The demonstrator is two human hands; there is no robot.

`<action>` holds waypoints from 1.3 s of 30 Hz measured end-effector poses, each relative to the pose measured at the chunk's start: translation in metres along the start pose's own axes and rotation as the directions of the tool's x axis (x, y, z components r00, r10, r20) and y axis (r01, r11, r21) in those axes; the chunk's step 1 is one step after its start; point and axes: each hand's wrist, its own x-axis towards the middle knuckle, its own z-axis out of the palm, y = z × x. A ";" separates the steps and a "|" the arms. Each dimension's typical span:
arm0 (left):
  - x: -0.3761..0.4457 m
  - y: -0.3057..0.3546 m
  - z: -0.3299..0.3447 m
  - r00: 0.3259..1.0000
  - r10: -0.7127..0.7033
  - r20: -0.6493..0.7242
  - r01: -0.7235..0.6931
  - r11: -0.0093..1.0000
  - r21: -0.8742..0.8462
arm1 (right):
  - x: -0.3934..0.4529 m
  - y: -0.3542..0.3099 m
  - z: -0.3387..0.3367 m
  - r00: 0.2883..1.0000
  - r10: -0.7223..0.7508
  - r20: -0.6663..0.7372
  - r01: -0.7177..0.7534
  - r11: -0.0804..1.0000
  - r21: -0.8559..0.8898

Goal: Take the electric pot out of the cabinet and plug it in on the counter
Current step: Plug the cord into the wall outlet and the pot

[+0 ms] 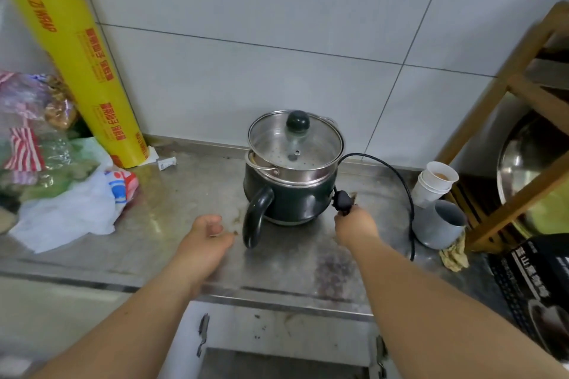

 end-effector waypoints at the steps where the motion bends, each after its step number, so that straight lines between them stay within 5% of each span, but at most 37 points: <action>1: 0.001 -0.003 -0.003 1.000 -0.006 0.007 0.006 1.000 0.005 | 0.000 0.000 0.003 1.000 0.001 -0.002 -0.001 1.000 -0.010; 13: 0.011 -0.005 -0.012 0.999 0.018 0.047 -0.023 0.994 0.109 | 0.003 -0.004 0.011 0.997 0.075 -0.035 -0.076 0.997 -0.017; 19: 0.013 0.021 -0.004 0.975 0.207 -0.080 -0.189 0.963 0.192 | -0.004 -0.004 0.001 0.980 0.083 -0.181 -0.039 0.971 0.237; 27: -0.018 0.055 0.021 0.862 0.506 0.007 -0.494 0.837 0.235 | -0.024 -0.009 -0.045 0.943 0.056 -0.327 0.108 0.881 0.461; 32: -0.020 0.060 0.058 0.787 0.547 0.285 -0.615 0.725 0.311 | -0.035 -0.014 -0.073 0.962 0.036 -0.271 0.117 0.843 0.525; 35: -0.034 0.058 0.127 0.716 0.306 0.627 -0.661 0.587 0.468 | -0.040 0.021 -0.101 0.958 0.149 -0.245 0.048 0.759 0.649; 39: -0.030 0.047 0.159 0.654 0.211 0.727 -0.736 0.399 0.546 | -0.054 0.018 -0.098 0.977 0.104 -0.184 0.074 0.648 0.758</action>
